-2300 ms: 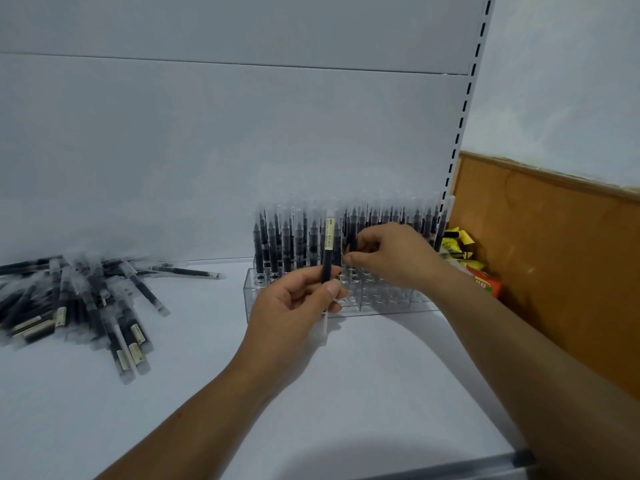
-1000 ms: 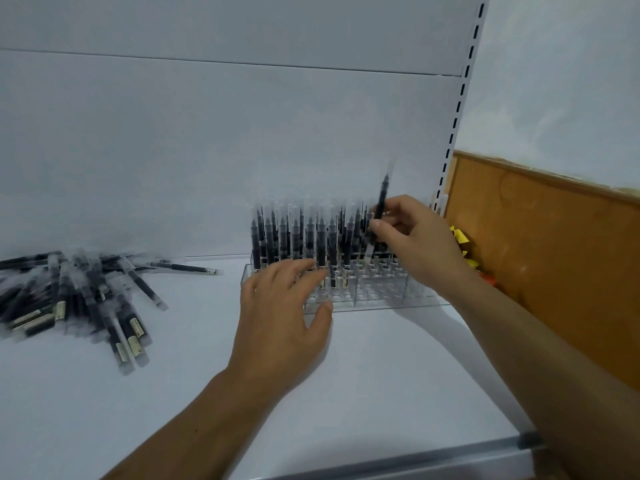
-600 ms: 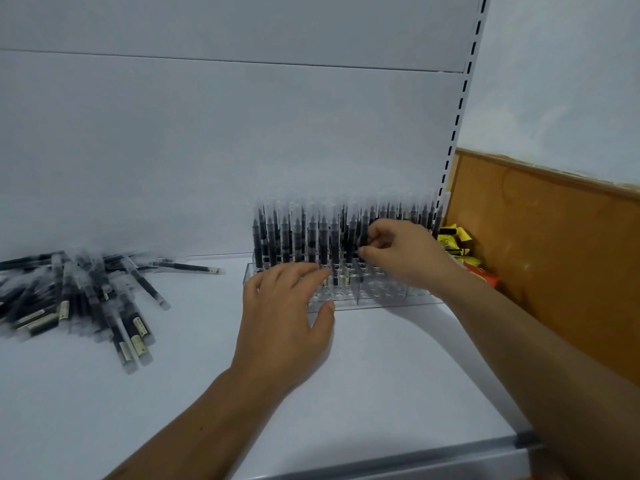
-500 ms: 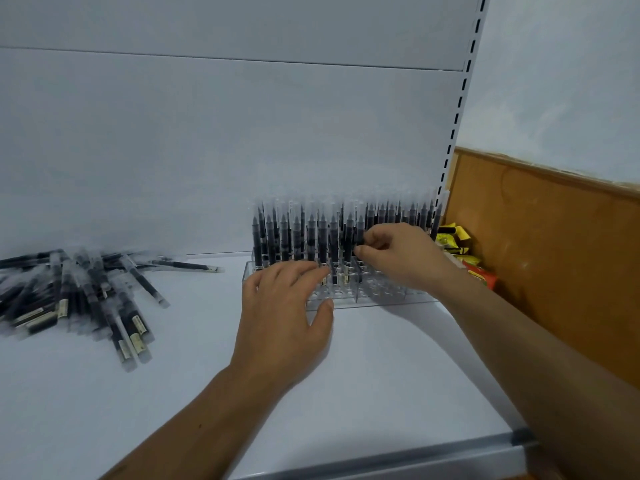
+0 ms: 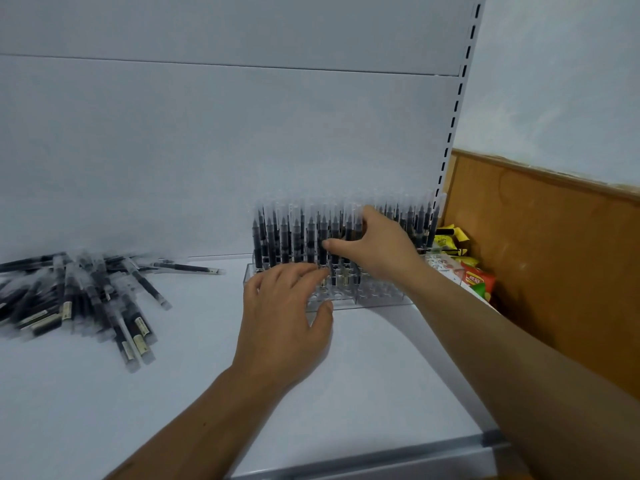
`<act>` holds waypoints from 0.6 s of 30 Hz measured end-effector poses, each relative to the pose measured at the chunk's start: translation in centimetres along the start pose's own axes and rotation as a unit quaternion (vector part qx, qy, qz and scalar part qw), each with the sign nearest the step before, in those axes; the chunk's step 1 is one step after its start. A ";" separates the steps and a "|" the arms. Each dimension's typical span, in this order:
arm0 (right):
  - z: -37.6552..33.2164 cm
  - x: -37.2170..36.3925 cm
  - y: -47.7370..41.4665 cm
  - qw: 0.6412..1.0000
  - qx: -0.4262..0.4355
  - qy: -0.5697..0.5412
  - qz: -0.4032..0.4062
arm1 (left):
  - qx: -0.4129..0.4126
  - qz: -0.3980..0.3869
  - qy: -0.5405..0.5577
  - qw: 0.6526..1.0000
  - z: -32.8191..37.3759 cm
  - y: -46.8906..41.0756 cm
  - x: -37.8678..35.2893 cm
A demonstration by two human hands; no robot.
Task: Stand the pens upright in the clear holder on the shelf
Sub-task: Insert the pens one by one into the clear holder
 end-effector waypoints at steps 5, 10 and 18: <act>0.7 0.4 0.2 0.997 -0.004 -0.080 0.002 | -0.002 0.001 0.003 1.000 -0.1 0.0 0.0; 1.2 0.7 0.2 0.994 -0.003 -0.092 -0.058 | 0.001 0.001 0.013 1.000 -0.2 0.0 -0.1; 1.6 1.6 -0.4 0.998 -0.006 0.000 -0.060 | 0.001 -0.008 0.006 1.000 -0.2 0.0 0.0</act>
Point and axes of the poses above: each hand's wrist, its own y-axis away from the middle knuckle, its own x-axis out of the back of the hand, z = x × y, the point moved 5 cm from there along -y, towards the middle knuckle, and after that the axes turned 2 degrees about x, right-handed, at the moved point
